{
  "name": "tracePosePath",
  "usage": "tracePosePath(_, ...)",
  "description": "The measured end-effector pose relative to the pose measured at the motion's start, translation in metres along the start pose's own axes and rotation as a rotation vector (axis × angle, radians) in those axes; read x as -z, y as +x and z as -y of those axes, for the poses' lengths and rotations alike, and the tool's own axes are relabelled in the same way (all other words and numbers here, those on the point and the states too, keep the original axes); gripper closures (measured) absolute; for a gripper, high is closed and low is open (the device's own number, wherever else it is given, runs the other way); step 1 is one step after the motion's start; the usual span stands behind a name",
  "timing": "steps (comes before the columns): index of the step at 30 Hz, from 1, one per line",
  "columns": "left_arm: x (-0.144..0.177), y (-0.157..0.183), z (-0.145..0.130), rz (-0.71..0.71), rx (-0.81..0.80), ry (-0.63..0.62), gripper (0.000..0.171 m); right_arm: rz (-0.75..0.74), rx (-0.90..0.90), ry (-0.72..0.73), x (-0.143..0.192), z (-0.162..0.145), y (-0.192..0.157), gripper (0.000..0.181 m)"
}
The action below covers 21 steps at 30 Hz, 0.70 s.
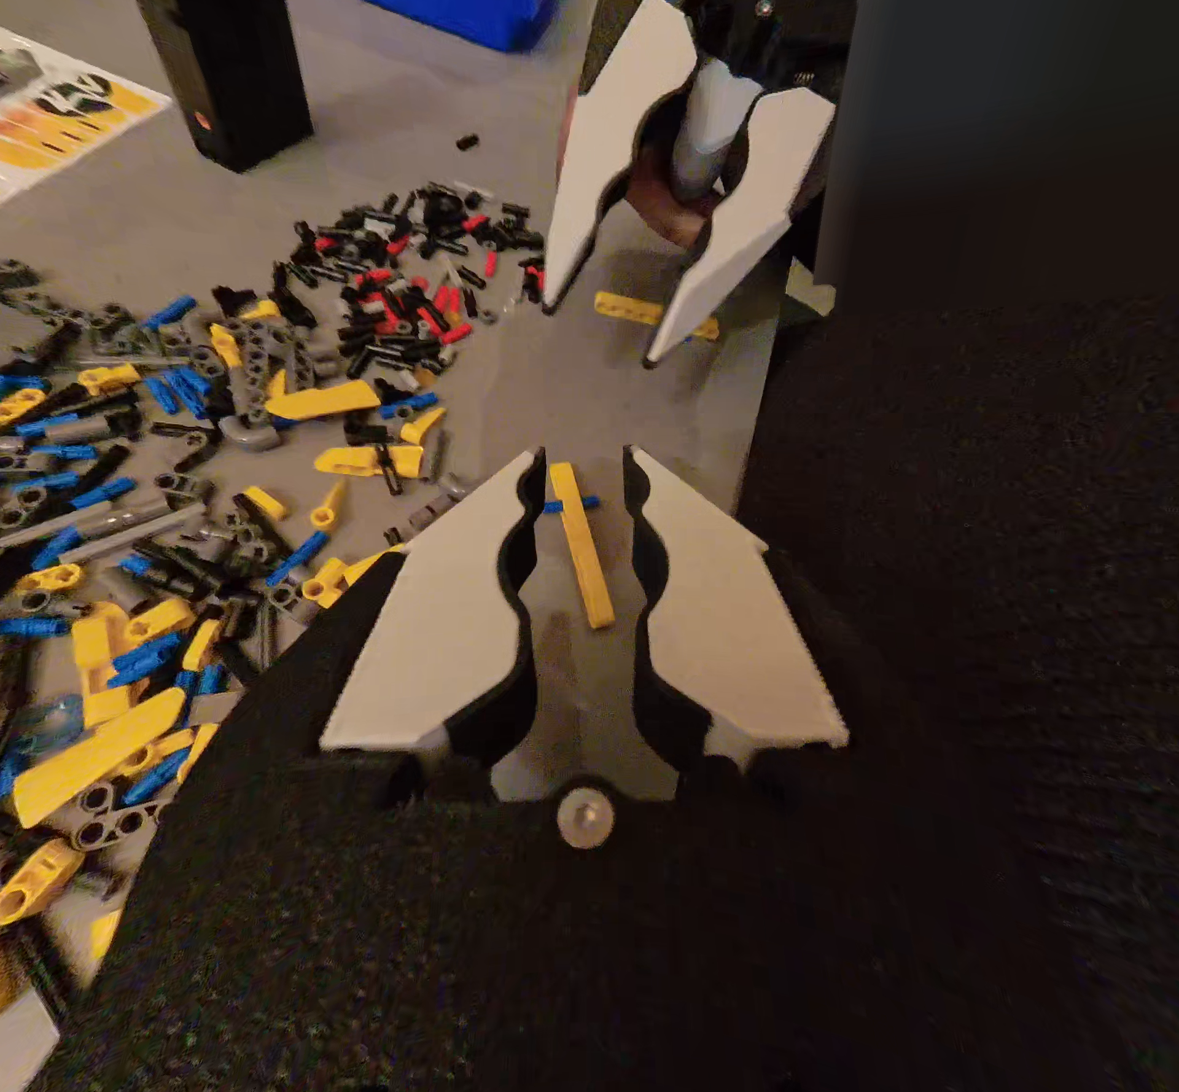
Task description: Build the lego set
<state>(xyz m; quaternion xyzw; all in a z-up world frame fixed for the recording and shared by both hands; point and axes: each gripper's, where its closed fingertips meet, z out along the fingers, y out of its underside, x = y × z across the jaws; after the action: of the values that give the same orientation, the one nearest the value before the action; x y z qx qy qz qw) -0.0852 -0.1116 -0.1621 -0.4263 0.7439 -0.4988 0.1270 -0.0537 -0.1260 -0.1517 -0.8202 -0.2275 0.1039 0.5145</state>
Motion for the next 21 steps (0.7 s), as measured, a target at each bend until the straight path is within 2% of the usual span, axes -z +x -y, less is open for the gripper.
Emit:
tracePosePath(3,-0.004,0.004,-0.01,0.041,-0.074,-0.046,0.148,0.166,0.156,-0.151,-0.004,-0.032,-0.042,0.144)
tracePosePath(7,-0.015,-0.001,-0.023,0.086,-0.096,-0.092,0.147,0.188,0.317,-0.229,-0.012,-0.046,-0.046,0.145)
tracePosePath(12,-0.02,-0.009,-0.035,0.132,-0.149,-0.196,0.147,0.321,0.355,-0.217,-0.022,-0.037,-0.057,0.154)
tracePosePath(16,-0.023,-0.003,-0.043,0.004,-0.076,-0.209,0.148,0.369,0.38,-0.273,-0.032,-0.049,-0.06,0.154)
tracePosePath(20,-0.025,-0.003,-0.047,-0.04,-0.061,-0.245,0.149,0.436,0.319,-0.28,-0.033,-0.054,-0.066,0.165)
tracePosePath(21,-0.026,-0.006,-0.047,-0.021,-0.068,-0.247,0.156,0.445,0.299,-0.276,-0.033,-0.054,-0.067,0.17)
